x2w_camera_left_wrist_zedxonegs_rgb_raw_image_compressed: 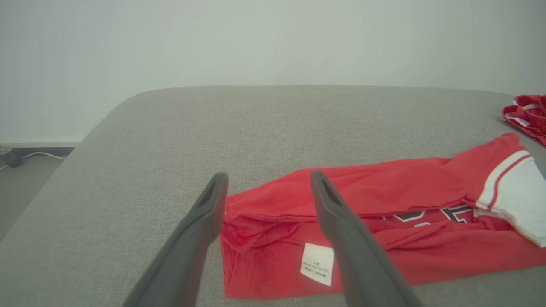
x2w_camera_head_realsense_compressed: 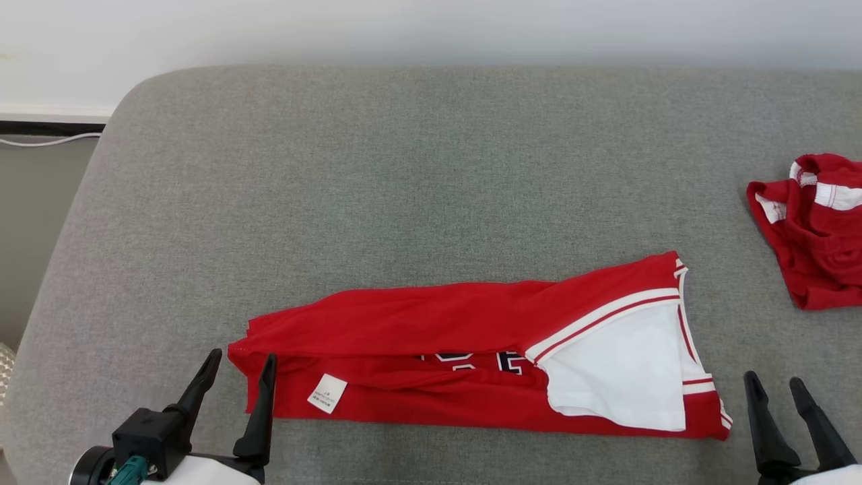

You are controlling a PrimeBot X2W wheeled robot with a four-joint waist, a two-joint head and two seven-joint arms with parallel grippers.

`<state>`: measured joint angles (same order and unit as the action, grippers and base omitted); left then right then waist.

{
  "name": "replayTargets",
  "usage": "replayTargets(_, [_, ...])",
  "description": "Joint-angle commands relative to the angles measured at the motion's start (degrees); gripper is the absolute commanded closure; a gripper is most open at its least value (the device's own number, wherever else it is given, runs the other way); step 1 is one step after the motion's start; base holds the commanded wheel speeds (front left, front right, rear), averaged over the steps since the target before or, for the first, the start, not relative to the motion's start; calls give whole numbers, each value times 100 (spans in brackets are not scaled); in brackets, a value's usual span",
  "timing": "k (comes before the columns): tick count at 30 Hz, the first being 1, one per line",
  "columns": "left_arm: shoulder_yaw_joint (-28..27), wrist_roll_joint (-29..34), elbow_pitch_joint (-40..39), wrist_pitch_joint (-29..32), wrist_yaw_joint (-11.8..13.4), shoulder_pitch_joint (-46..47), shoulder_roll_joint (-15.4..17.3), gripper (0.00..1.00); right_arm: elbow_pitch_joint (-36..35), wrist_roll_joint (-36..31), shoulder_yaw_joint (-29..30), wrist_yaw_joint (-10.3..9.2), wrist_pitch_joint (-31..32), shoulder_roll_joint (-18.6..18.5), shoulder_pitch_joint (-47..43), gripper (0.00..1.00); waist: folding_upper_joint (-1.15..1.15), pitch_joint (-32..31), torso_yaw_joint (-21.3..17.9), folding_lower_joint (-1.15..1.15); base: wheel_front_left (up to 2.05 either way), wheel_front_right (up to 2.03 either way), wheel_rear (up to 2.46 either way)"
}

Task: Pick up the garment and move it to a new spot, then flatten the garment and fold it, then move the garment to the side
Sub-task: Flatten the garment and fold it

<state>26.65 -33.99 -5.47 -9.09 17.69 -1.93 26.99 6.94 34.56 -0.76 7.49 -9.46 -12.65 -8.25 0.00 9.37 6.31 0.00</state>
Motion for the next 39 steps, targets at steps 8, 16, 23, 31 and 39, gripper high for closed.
replayTargets(8, [-182,-45,-42,-126,-80,444,58,0,373,243,-565,0,291,-389,682,0,0,200,203,0,0,0,0])
replayTargets(16, [-108,-58,76,-211,-172,612,-71,0,932,803,-941,0,538,-634,965,0,0,337,430,0,0,0,0])
replayTargets(23, [-98,-99,187,-295,-238,684,-156,0,987,1521,-1347,0,784,-814,1050,0,0,448,512,0,0,0,0])
replayTargets(31, [-114,-150,288,-363,-321,777,-209,0,861,2257,-1953,0,833,-956,1256,5,0,543,531,0,0,0,0])
replayTargets(39, [-102,-165,357,-405,-357,803,-242,0,983,2648,-2205,0,451,-1098,1412,100,0,540,536,0,0,0,0])
